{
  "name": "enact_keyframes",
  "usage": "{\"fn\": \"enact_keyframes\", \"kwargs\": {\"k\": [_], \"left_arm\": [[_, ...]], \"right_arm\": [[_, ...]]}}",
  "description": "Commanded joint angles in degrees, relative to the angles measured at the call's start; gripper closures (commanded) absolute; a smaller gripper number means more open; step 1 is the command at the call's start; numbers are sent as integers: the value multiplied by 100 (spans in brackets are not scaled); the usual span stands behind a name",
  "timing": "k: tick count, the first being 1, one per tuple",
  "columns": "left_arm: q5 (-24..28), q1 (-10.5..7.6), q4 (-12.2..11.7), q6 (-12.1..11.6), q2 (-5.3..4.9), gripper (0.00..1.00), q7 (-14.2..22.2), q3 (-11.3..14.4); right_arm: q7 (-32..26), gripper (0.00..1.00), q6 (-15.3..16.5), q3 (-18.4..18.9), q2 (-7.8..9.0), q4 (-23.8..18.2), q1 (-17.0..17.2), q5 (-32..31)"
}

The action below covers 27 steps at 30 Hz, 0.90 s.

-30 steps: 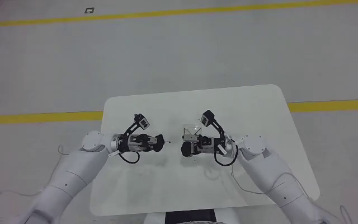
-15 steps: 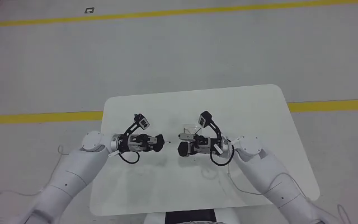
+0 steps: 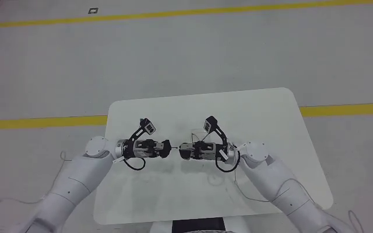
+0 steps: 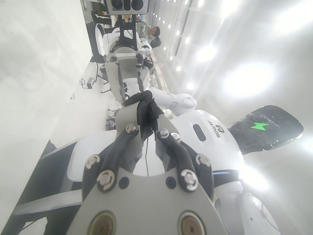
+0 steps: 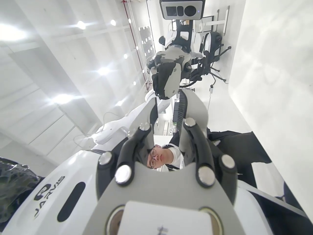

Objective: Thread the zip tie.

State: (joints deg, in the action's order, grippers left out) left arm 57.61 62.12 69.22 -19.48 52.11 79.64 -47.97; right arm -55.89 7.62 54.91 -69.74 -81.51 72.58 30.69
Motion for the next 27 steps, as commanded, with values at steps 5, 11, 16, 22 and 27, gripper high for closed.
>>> {"fn": "enact_keyframes", "kwargs": {"k": [5, 11, 16, 22, 27], "left_arm": [[0, 0, 0, 0, 0, 100, 0, 0], [0, 0, 0, 0, 0, 100, 0, 0], [0, 0, 0, 0, 0, 100, 0, 0], [0, 0, 0, 0, 0, 100, 0, 0], [0, 0, 0, 0, 0, 100, 0, 0]], "right_arm": [[115, 83, -57, -86, -43, 76, -67, 139], [109, 81, -61, -134, -74, 142, -122, 268], [29, 85, -53, -169, -92, 175, -149, 346], [-27, 87, -41, -196, -108, 203, -174, 397], [-51, 90, -35, -210, -118, 226, -192, 415]]}}
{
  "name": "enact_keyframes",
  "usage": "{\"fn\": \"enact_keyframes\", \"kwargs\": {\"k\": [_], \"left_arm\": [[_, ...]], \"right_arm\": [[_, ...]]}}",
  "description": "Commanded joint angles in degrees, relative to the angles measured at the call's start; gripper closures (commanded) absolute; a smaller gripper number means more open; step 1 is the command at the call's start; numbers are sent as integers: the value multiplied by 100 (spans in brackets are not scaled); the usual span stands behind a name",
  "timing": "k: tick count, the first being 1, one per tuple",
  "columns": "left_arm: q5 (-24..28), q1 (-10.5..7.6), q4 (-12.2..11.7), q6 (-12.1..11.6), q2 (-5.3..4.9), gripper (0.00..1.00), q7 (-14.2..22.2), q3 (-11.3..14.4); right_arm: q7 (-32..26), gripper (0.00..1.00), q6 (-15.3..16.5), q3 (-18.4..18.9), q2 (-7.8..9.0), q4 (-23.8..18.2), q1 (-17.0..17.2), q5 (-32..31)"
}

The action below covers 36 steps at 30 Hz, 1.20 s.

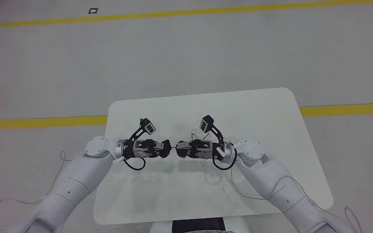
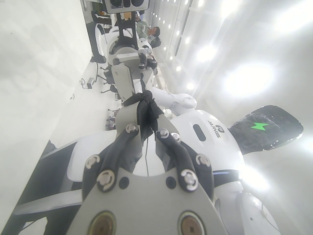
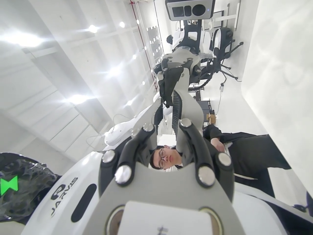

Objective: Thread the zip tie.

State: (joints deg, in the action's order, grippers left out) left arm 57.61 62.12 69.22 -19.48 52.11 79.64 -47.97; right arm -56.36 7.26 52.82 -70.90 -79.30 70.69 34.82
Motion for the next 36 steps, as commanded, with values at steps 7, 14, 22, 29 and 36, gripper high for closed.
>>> {"fn": "enact_keyframes", "kwargs": {"k": [7, 14, 22, 29, 36], "left_arm": [[0, 0, 0, 0, 0, 100, 0, 0], [0, 0, 0, 0, 0, 100, 0, 0], [-14, 18, 46, 23, 5, 0, -127, -1], [-122, 144, 213, 91, -6, 0, -297, -108], [-213, 201, 273, 130, -2, 14, -325, -184]], "right_arm": [[-1, 100, 13, -12, -13, 19, -16, 4], [23, 100, 75, 1, -15, -12, 7, -36], [94, 100, 127, 109, 16, -98, 90, -148], [141, 100, 137, 167, 30, -147, 134, -183], [393, 100, 200, 226, 29, -206, 211, -163]]}}
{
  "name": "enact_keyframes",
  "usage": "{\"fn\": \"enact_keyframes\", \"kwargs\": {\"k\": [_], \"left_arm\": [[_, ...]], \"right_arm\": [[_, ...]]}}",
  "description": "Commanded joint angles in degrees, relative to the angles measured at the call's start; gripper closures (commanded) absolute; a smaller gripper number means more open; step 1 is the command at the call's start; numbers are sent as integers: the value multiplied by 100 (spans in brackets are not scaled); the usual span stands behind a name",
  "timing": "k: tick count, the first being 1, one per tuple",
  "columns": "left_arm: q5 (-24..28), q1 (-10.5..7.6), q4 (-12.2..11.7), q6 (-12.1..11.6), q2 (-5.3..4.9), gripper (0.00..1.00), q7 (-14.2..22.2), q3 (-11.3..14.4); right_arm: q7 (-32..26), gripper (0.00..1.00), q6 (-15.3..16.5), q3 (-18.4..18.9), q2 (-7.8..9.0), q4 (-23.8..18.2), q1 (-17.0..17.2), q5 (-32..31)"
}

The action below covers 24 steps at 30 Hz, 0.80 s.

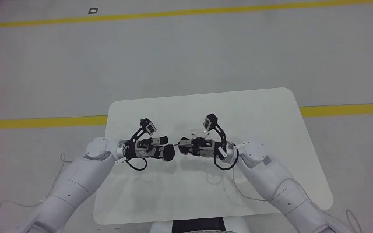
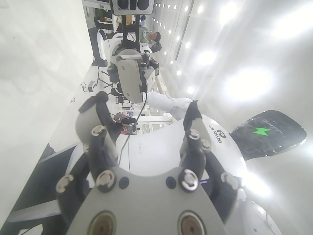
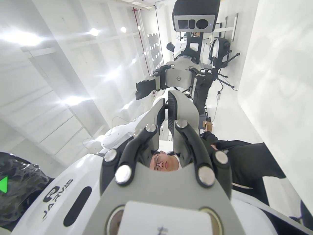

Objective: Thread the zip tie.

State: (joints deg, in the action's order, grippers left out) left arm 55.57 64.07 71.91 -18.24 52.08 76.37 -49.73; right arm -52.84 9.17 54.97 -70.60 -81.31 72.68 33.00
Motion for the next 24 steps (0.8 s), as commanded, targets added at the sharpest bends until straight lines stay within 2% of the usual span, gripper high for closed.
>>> {"fn": "enact_keyframes", "kwargs": {"k": [1, 6, 10, 15, 24], "left_arm": [[-19, 10, 8, 14, 3, 16, 4, -15], [-54, 32, 20, 39, 14, 29, 10, -54], [-102, 38, 16, 71, 30, 51, 15, -55], [-156, 29, -8, 100, 62, 55, -1, -33], [-165, 7, -75, 139, 110, 55, -13, -36]], "right_arm": [[78, 100, 28, 24, -2, -12, 26, 36], [231, 100, 105, 98, -5, -47, 93, 141], [269, 100, 135, 122, -9, -74, 123, 197], [243, 100, 144, 119, -22, -98, 116, 278], [192, 100, 126, 25, -64, -35, 67, 377]]}}
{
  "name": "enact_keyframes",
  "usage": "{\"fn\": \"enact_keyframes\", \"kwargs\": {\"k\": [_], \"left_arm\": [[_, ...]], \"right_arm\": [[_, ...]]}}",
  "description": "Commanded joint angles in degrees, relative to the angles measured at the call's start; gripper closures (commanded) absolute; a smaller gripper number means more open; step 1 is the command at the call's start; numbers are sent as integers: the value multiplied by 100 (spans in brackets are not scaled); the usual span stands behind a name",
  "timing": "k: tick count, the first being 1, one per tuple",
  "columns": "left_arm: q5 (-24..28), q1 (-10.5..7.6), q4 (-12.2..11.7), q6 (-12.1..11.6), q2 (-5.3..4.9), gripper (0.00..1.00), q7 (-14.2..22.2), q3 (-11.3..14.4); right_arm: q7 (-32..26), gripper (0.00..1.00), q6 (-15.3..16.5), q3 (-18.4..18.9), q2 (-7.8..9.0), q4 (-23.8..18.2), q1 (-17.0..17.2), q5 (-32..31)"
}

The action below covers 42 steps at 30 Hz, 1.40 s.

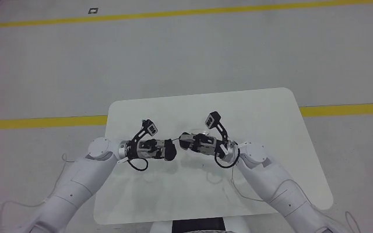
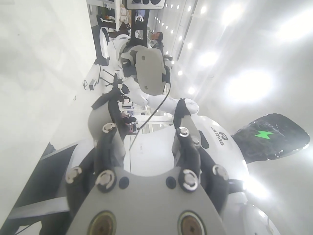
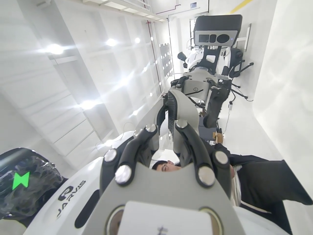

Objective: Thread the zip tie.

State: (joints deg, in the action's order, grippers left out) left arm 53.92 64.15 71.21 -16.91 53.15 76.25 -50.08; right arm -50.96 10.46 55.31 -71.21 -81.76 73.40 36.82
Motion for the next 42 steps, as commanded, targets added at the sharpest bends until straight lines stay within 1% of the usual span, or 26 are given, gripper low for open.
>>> {"fn": "enact_keyframes", "kwargs": {"k": [1, 3, 11, 15, 26, 37, 42], "left_arm": [[5, 0, -9, 7, 10, 56, 0, -4], [19, 4, -18, -2, 18, 56, -3, -13], [67, 23, -52, -56, 34, 65, 13, -117], [75, 45, -56, -65, 39, 67, 21, -163], [46, 110, -27, -66, 45, 69, 8, -288], [-43, 144, 25, -32, 64, 70, -23, -353], [-130, 142, 27, 5, 68, 72, -38, -381]], "right_arm": [[3, 100, -15, -24, -8, 26, -12, -14], [7, 100, -30, -41, -12, 48, -25, -55], [22, 100, -66, -9, 0, 74, -33, -266], [20, 100, -77, 4, 7, 65, -13, -338], [28, 100, -124, 39, 29, 135, 7, -575], [66, 100, -224, -17, 40, 58, 0, -892], [37, 100, -201, -22, 37, 51, -3, -865]]}}
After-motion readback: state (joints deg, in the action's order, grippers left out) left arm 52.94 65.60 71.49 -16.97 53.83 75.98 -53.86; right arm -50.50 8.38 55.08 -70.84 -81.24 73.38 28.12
